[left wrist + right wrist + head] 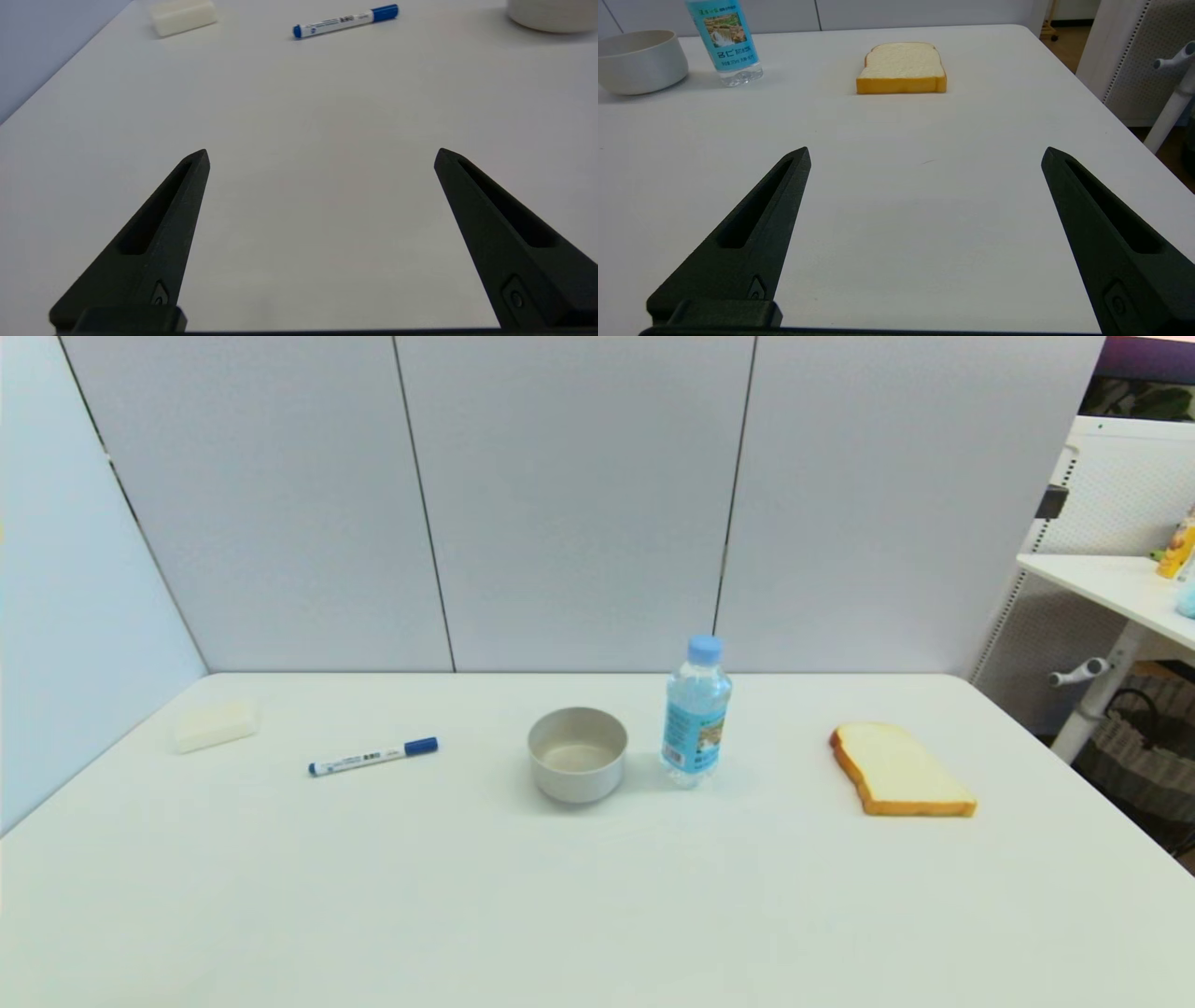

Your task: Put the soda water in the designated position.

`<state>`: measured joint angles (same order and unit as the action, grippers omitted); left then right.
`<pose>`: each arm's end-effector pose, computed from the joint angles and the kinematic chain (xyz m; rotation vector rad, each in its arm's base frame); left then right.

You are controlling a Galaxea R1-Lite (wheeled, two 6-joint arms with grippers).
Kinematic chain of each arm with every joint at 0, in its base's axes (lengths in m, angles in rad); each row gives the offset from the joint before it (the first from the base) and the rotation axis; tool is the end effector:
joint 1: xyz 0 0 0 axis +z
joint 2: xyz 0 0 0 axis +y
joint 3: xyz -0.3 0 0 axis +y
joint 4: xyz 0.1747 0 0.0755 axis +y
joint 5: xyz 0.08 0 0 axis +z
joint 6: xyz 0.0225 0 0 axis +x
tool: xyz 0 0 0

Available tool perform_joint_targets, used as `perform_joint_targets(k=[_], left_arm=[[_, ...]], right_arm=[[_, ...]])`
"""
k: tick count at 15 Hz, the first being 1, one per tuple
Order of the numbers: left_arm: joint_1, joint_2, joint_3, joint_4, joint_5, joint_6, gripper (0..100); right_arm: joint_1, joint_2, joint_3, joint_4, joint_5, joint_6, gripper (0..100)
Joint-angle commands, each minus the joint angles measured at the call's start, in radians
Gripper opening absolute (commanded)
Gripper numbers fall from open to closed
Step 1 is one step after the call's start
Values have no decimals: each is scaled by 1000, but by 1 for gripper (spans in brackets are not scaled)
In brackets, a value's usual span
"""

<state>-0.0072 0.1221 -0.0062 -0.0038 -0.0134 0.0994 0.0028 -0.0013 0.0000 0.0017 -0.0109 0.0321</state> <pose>-0.0137 -0.0002 0.0799 0.0989 0.1110 -0.0261 -0.0229 -0.0003 0.0753 0.0321 0.0003 -0.0081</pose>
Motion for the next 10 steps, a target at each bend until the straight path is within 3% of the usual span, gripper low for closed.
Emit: perform_joint_targets(k=[1,10], left_arm=[[4,-113,3,4,-5,19,100],[4,-125,8,-8,-7,29,100]], right_arm=[[0,1,2,0,0,0,100],[0,1,2,0,0,0,100]])
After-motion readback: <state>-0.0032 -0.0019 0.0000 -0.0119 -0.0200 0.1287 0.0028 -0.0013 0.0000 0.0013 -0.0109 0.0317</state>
